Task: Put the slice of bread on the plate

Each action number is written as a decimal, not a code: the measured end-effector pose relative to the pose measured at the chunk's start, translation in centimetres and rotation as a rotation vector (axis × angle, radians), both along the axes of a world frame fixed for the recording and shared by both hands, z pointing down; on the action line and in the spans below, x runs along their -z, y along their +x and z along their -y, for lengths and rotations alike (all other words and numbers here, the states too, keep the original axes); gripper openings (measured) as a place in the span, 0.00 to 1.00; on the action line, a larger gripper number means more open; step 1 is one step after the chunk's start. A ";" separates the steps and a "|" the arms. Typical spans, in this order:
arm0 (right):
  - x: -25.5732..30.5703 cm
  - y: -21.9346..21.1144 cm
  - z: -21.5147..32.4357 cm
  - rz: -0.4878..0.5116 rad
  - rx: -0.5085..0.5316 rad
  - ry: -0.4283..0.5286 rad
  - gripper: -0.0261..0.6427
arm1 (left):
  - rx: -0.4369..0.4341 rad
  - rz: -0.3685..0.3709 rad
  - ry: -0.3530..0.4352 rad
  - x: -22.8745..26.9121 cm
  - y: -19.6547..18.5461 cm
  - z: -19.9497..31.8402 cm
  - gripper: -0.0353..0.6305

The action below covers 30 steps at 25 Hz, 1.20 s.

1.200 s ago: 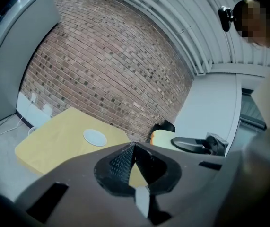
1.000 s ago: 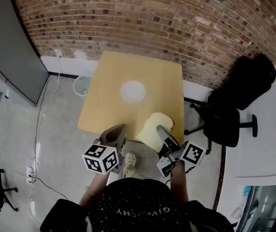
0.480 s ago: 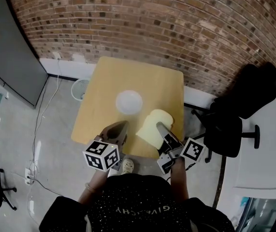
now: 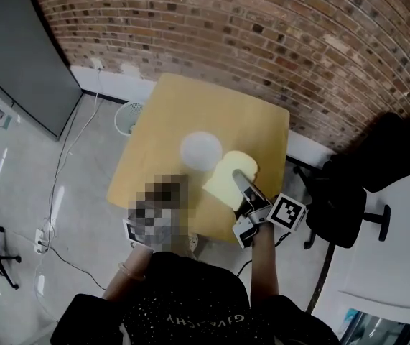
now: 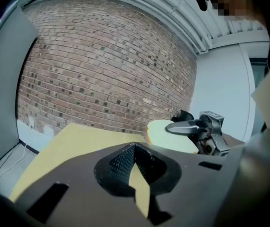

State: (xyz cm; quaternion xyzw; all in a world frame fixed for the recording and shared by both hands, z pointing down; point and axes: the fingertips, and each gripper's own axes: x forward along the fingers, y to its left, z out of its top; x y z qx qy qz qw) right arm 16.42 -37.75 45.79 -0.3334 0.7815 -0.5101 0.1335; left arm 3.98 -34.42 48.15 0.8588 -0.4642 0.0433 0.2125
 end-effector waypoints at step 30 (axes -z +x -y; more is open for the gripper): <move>-17.1 -11.5 14.3 -0.298 0.159 -0.450 0.18 | -0.041 -0.072 -0.064 -6.0 -7.7 9.4 0.07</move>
